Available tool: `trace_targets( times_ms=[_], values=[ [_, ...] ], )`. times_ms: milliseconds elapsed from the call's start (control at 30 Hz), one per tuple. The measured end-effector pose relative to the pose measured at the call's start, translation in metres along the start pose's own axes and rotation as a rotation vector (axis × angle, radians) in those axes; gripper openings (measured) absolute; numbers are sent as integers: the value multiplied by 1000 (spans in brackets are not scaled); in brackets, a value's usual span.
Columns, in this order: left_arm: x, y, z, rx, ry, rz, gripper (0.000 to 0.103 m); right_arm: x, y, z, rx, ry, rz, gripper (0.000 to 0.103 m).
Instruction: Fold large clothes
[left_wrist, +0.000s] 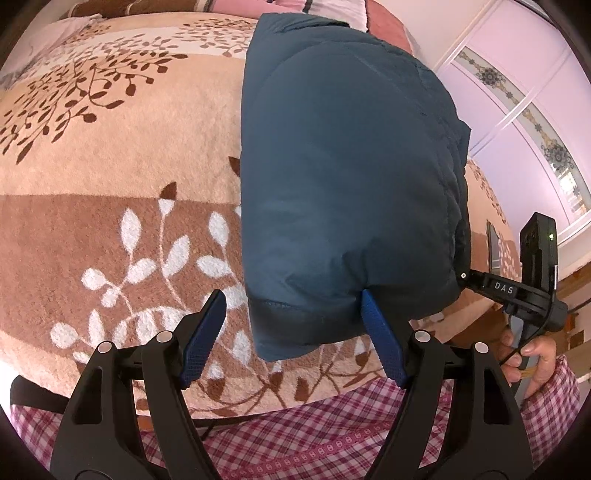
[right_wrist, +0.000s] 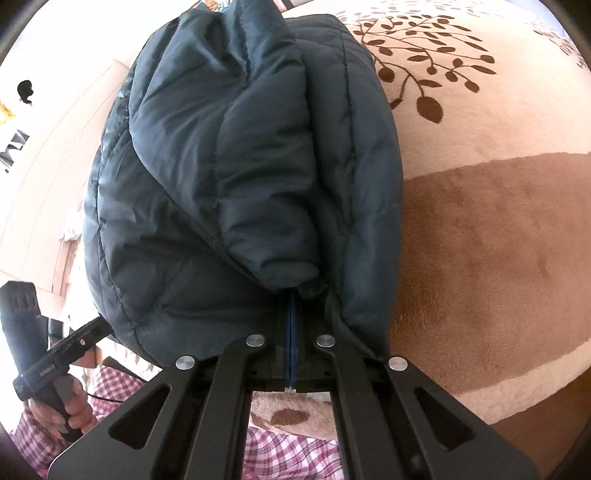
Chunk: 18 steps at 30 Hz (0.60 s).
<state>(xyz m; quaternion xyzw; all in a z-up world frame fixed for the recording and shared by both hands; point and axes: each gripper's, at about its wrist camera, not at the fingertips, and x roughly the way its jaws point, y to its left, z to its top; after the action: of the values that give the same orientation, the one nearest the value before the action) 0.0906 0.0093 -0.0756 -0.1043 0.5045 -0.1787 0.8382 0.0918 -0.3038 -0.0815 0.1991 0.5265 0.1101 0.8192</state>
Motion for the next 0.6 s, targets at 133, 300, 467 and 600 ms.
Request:
trace_targets(
  times_ms=[133, 300, 467, 600],
  values=[
    [-13, 2, 6, -25, -33, -24, 76, -7, 11, 0, -26, -10, -32, 0],
    [-31, 7, 23, -79, -96, -74, 84, -21, 15, 2, -20, -31, -15, 0],
    [-32, 3, 40, -74, -114, -77, 85, -55, 15, 10, -17, -114, 20, 1],
    [-28, 4, 51, -98, -113, -88, 85, -78, 16, 26, -23, -180, -7, 3]
  ],
)
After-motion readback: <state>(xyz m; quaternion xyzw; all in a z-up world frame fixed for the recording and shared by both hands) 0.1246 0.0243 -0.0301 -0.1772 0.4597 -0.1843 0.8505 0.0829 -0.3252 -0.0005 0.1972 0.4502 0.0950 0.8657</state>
